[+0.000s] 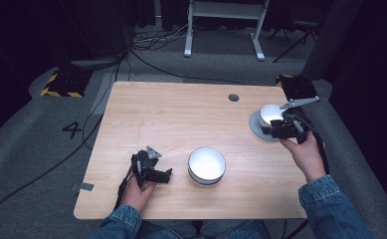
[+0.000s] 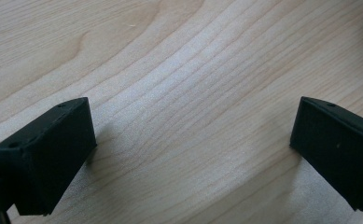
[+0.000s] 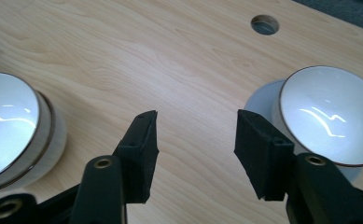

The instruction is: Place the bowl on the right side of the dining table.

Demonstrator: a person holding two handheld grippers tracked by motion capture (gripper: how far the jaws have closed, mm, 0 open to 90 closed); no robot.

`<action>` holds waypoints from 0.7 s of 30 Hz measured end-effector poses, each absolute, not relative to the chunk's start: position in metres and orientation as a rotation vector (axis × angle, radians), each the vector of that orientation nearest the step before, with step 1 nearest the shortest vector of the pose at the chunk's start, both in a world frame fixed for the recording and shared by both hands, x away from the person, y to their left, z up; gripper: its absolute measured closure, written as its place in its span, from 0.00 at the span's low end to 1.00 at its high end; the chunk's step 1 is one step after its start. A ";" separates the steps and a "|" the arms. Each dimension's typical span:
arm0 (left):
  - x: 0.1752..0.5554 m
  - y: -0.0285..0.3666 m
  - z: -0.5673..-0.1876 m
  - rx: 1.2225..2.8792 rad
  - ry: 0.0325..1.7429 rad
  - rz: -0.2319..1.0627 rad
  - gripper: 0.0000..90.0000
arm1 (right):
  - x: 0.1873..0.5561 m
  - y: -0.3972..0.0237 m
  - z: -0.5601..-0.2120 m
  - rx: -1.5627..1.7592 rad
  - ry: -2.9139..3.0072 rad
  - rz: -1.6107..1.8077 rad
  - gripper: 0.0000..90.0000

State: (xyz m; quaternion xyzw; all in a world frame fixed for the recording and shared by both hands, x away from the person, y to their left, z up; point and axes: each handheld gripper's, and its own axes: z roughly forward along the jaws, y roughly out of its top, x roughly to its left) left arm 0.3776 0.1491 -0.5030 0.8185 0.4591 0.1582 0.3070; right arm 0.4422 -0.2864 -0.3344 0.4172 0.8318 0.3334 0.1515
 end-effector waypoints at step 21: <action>0.378 0.149 -0.503 2.165 1.215 0.420 0.00 | 0.390 -0.297 -0.386 1.136 2.381 1.177 0.52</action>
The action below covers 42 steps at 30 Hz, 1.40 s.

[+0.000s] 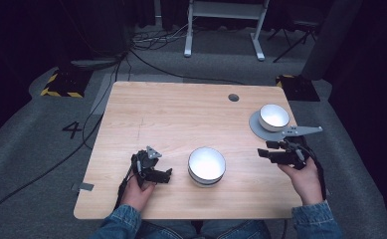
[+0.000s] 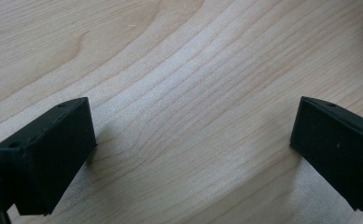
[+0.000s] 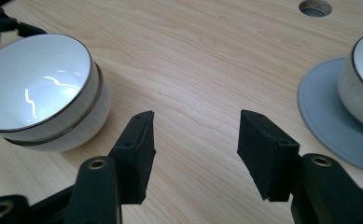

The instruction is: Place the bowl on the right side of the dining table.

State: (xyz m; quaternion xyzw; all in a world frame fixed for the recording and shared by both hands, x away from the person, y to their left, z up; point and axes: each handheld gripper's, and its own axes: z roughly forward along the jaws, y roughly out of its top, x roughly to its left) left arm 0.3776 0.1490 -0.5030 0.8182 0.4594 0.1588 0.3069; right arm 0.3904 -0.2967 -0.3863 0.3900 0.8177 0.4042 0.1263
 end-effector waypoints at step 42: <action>0.378 0.149 -0.503 2.162 1.215 0.419 0.00 | 0.367 -0.273 -0.489 1.011 2.520 0.948 0.47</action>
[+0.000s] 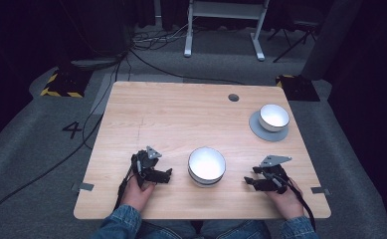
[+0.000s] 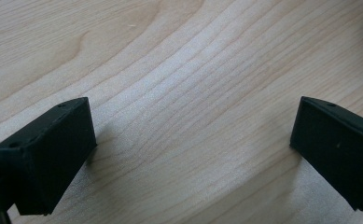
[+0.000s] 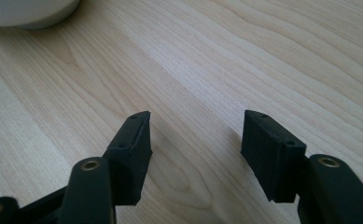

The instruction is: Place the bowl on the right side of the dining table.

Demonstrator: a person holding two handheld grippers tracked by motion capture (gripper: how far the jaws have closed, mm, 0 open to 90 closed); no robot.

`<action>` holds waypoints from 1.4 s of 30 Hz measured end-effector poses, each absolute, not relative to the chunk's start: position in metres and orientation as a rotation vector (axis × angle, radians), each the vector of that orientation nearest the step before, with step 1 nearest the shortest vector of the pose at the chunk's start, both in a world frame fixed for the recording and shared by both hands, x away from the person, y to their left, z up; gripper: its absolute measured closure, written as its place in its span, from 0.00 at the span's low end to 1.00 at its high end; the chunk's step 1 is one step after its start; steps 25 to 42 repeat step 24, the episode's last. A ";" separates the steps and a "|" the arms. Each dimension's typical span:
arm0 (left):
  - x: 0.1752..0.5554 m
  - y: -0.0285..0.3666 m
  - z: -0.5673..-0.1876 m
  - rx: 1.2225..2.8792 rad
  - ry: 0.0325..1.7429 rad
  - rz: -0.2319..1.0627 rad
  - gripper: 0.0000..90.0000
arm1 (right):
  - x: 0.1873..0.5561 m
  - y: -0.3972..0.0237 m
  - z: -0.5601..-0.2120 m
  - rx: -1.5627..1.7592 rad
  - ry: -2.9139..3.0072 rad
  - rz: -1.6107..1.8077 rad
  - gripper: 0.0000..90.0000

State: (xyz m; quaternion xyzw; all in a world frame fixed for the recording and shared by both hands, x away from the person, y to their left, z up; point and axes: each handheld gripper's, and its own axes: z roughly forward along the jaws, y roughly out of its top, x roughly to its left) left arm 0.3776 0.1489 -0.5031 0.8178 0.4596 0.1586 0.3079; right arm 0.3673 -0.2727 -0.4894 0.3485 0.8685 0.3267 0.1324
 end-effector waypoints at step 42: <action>0.377 0.149 -0.503 2.163 1.214 0.420 0.00 | 0.363 -0.277 -0.504 0.965 2.418 1.079 0.27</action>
